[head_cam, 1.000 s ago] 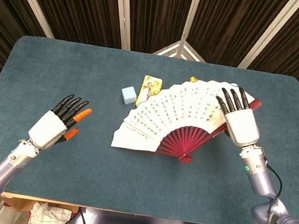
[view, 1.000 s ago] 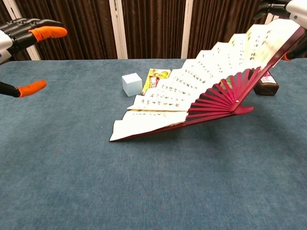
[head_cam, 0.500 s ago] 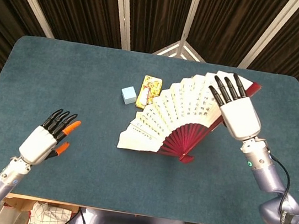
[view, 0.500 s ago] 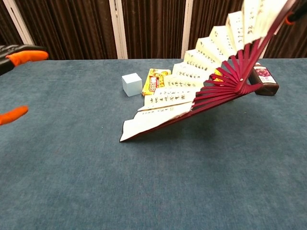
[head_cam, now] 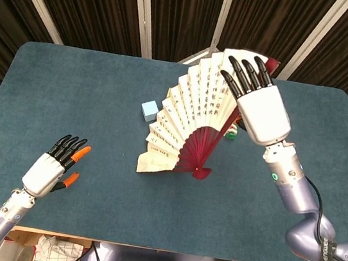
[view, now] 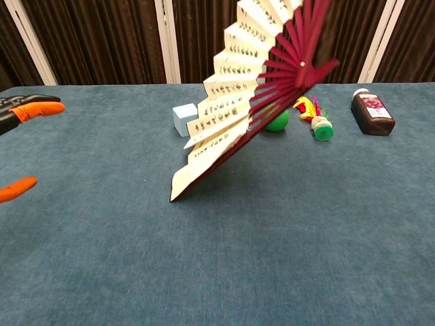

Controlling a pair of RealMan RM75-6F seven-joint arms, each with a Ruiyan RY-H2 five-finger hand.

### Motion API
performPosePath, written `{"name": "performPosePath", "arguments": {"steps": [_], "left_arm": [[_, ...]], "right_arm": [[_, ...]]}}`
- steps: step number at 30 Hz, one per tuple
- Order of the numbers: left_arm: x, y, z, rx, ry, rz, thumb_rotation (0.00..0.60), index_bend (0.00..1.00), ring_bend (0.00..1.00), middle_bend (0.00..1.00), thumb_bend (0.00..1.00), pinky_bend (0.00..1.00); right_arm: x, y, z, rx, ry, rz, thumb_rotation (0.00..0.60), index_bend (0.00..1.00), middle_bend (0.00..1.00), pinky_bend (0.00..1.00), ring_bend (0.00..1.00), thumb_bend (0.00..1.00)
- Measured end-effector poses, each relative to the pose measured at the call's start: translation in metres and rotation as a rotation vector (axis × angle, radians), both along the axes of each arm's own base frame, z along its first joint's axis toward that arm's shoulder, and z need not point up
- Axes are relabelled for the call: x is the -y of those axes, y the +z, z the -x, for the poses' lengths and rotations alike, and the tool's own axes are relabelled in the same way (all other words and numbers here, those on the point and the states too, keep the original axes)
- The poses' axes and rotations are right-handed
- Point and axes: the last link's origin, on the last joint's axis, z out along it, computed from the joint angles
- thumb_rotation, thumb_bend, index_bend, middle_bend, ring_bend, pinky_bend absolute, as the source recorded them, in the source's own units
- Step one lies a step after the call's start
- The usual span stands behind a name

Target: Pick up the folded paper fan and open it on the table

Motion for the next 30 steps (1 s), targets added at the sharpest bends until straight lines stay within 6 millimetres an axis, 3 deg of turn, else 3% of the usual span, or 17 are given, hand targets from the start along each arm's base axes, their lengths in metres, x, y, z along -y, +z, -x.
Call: {"name": "performPosePath", "arguments": {"steps": [6,15,23,30], "left_arm": [[0.001,-0.004,0.001,-0.016,0.0,0.014,0.6,0.03,0.0,0.0,0.51,0.0],[0.001,-0.008,0.001,-0.023,0.005,0.026,0.6,0.03,0.0,0.0,0.51,0.0],[0.0,-0.01,0.002,-0.031,0.011,0.032,0.6,0.03,0.0,0.0,0.51,0.0],[-0.002,0.009,0.003,0.011,0.037,-0.027,0.6,0.03,0.0,0.0,0.51,0.0]], "right_arm": [[0.013,0.015,-0.017,-0.003,-0.022,0.057,0.6,0.18,0.09,0.13,0.15,0.29],[0.024,0.041,-0.021,0.121,-0.063,0.23,0.6,0.18,0.09,0.14,0.15,0.29],[0.026,0.083,-0.022,0.156,-0.102,0.4,0.6,0.18,0.09,0.15,0.16,0.29],[0.003,0.072,-0.011,0.315,-0.081,0.255,0.6,0.18,0.09,0.15,0.17,0.29]]}}
